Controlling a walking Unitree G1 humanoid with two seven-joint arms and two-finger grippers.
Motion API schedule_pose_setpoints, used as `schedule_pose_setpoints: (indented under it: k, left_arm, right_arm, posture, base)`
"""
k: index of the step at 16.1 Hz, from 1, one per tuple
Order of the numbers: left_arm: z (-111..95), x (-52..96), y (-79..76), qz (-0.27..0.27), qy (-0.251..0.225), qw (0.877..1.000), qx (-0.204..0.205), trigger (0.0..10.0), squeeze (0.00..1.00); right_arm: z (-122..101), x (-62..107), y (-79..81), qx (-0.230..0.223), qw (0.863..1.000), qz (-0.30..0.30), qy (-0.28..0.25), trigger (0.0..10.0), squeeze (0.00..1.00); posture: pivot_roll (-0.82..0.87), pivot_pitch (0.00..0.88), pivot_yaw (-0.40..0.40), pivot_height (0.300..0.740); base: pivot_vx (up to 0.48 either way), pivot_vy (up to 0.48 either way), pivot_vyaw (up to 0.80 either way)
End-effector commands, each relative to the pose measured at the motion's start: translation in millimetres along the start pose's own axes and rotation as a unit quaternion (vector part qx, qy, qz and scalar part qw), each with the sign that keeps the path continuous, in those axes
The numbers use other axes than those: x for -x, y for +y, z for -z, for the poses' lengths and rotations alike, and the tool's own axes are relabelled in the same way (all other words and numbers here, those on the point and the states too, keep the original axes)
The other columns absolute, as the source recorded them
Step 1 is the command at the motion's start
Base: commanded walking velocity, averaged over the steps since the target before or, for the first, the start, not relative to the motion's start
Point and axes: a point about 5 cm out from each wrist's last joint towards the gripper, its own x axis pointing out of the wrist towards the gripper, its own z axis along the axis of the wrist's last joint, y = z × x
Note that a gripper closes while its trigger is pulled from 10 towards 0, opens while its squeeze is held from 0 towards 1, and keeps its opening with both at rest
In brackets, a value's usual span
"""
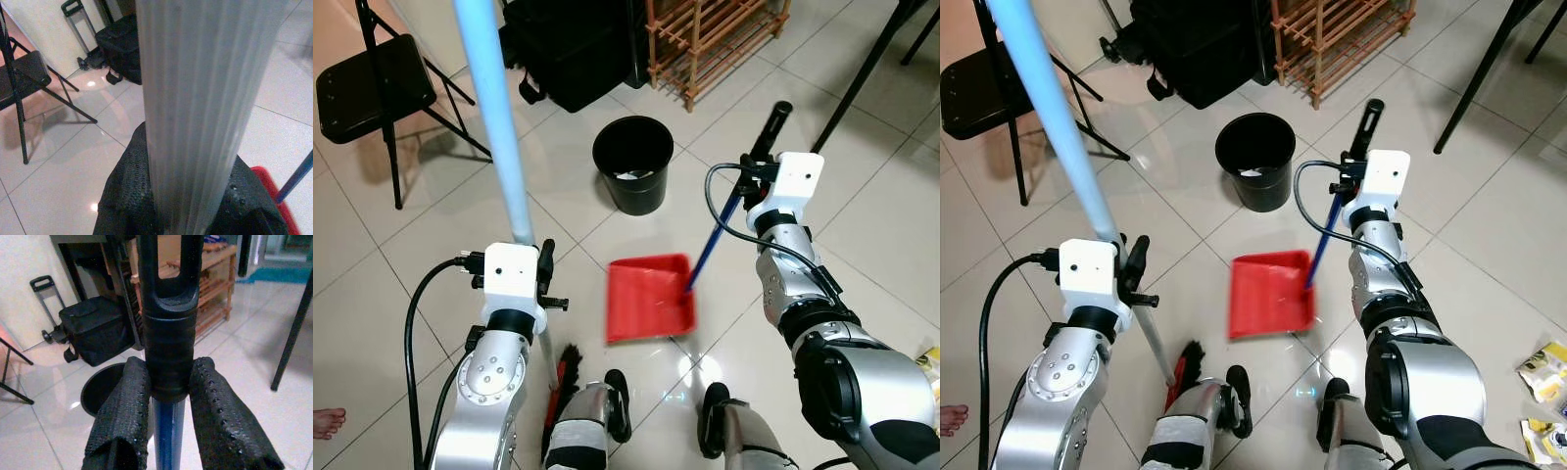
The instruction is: Sweep floor
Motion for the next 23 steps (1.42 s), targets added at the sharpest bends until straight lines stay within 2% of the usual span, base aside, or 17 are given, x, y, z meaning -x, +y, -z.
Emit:
schedule_pose_setpoints:
  k: [1, 5, 20, 21, 22, 23]
  left_arm:
    - [-2, 4.5, 7.7, -0.010, -0.003, 1.000, -0.009, 10.0, 0.00]
    - [-3, 3.3, 3.9, -0.006, -0.004, 1.000, -0.006, 10.0, 0.00]
    - [-10, 15.5, 7.8, 0.012, 0.006, 1.000, -0.016, 10.0, 0.00]
    - [-11, 15.6, 7.7, 0.013, 0.006, 1.000, -0.017, 10.0, 0.00]
    - [-11, 15.4, 7.6, 0.015, 0.007, 1.000, -0.018, 10.0, 0.00]
    - [-11, 15.1, 7.6, 0.016, 0.007, 1.000, -0.018, 10.0, 0.00]
  right_arm:
    - [-10, -3.8, 6.8, 0.014, 0.999, -0.014, -0.030, 10.0, 0.00]
    - [-16, -4.5, 13.8, 0.066, 0.995, -0.043, -0.053, 10.0, 0.00]
    - [5, 6.9, 14.6, 0.104, 0.994, -0.023, -0.019, 10.0, 0.00]
    - [6, 7.7, 15.3, 0.106, 0.994, -0.024, -0.018, 10.0, 0.13]
    - [7, 8.6, 15.9, 0.111, 0.993, -0.027, -0.018, 10.0, 1.00]
    - [8, 8.9, 15.7, 0.114, 0.993, -0.024, -0.018, 10.0, 1.00]
  posture:
    - [0.36, 0.398, 0.176, 0.740]
    - [0.36, 0.404, 0.176, 0.740]
    - [0.42, 0.437, 0.242, 0.740]
    - [0.42, 0.437, 0.243, 0.740]
    - [0.42, 0.434, 0.244, 0.740]
    - [0.42, 0.433, 0.245, 0.740]
  base:
    - [0.000, 0.000, 0.00]
    - [0.000, 0.000, 0.00]
    - [0.000, 0.000, 0.00]
    - [0.000, 0.000, 0.00]
    - [0.000, 0.000, 0.00]
    - [0.000, 0.000, 0.00]
